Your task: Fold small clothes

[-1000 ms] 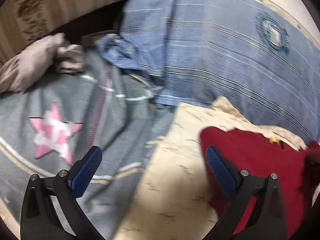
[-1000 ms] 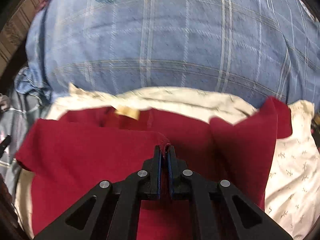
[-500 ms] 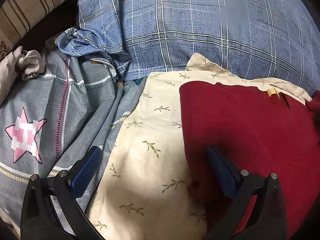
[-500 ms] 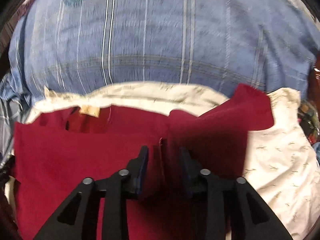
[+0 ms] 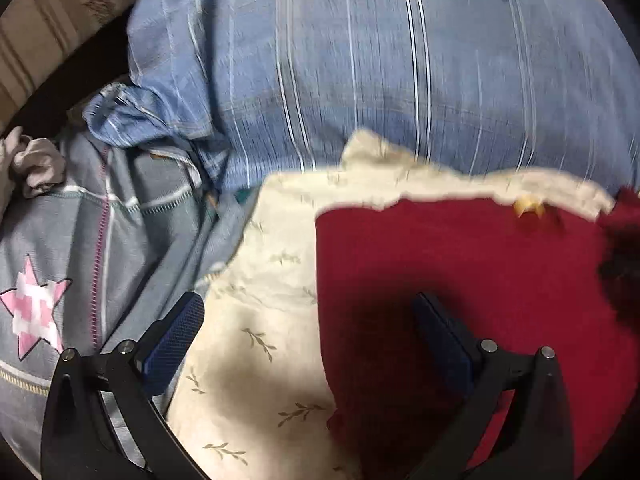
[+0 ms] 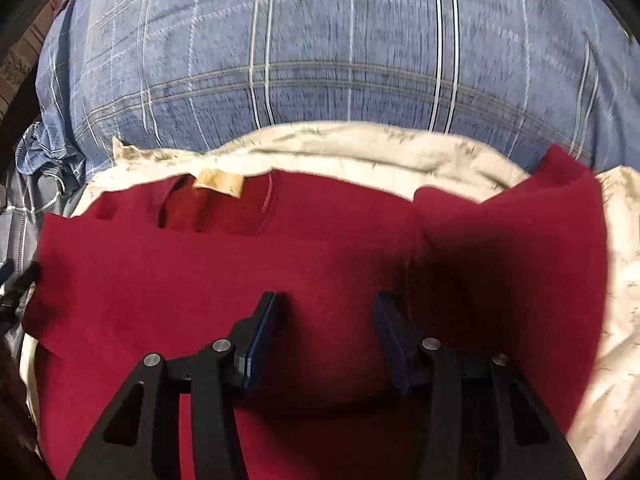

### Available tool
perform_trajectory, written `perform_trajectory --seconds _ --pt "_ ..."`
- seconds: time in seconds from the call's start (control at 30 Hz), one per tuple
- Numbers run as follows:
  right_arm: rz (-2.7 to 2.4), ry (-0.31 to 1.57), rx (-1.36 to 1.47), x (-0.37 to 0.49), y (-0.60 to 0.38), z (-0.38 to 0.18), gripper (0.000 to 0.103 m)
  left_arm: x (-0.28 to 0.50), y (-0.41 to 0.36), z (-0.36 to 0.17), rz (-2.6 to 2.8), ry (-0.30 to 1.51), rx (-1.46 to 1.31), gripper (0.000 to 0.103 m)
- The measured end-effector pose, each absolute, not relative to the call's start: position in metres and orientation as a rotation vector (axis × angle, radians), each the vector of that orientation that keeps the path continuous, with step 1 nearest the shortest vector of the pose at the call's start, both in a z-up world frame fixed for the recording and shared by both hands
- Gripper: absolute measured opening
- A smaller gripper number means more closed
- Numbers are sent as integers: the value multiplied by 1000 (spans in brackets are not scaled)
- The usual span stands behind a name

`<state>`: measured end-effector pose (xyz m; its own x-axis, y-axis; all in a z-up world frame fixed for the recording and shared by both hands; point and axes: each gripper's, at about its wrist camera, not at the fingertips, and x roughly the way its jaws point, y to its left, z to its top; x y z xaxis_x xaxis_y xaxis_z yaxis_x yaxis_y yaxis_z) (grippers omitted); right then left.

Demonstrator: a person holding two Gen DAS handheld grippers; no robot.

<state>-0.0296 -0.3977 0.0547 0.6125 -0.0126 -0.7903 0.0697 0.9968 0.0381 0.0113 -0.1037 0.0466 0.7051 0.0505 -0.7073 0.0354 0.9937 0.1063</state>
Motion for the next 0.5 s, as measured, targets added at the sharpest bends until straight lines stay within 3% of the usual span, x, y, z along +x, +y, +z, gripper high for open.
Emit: perform_trajectory --seconds 0.1,0.27,0.5 --pt "-11 876 75 -41 -396 63 52 16 -103 36 7 825 109 103" --pt "-41 926 106 -38 -398 27 54 16 -103 36 1 830 110 103" --pt "-32 902 108 -50 -390 45 55 12 -102 37 -6 840 92 103"
